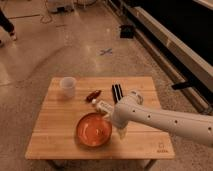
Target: Pick up the ceramic bowl
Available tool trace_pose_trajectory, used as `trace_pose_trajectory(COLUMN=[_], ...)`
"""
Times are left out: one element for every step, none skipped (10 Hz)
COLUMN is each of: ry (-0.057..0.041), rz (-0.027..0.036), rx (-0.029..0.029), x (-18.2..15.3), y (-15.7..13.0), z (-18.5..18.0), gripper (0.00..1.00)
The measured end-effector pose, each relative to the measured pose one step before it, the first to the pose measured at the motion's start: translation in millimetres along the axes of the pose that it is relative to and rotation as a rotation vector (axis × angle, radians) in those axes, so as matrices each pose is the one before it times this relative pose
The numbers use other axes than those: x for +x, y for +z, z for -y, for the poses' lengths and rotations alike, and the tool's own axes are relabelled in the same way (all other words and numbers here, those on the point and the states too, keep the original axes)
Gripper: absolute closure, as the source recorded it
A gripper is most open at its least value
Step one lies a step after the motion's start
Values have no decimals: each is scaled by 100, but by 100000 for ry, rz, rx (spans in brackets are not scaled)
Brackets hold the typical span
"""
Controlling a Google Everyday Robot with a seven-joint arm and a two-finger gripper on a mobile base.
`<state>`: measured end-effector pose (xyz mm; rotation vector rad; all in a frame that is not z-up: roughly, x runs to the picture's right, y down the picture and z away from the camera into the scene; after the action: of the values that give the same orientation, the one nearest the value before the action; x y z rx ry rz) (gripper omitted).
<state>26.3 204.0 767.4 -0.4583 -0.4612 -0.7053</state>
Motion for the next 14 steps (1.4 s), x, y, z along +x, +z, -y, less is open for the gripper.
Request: trace_pose_trajectory(ry=[-4698, -1621, -1587, -742, -613, -325, -435, -94, 185, 814, 1658, 1052, 878, 642], rz=[1384, 367, -44, -92, -430, -883, -1393, -1043, -739, -738, -740, -217, 44, 245], rx=[774, 119, -266, -905, -1282, -1429, -2380, -2349, -2615, -2515, -3031, -926, -114, -118], x=[-1142, -376, -249, -149, -155, -68, -90, -83, -27, 124, 313, 243, 204, 108], y=[249, 252, 392, 581, 517, 397, 611, 463, 401, 354, 451, 143, 49, -44], z=[-73, 61, 86, -106, 33, -10, 27, 33, -58, 40, -58, -142, -13, 38], gripper=[20, 20, 20, 20, 20, 20, 22, 30, 40, 51, 64, 75, 84, 95])
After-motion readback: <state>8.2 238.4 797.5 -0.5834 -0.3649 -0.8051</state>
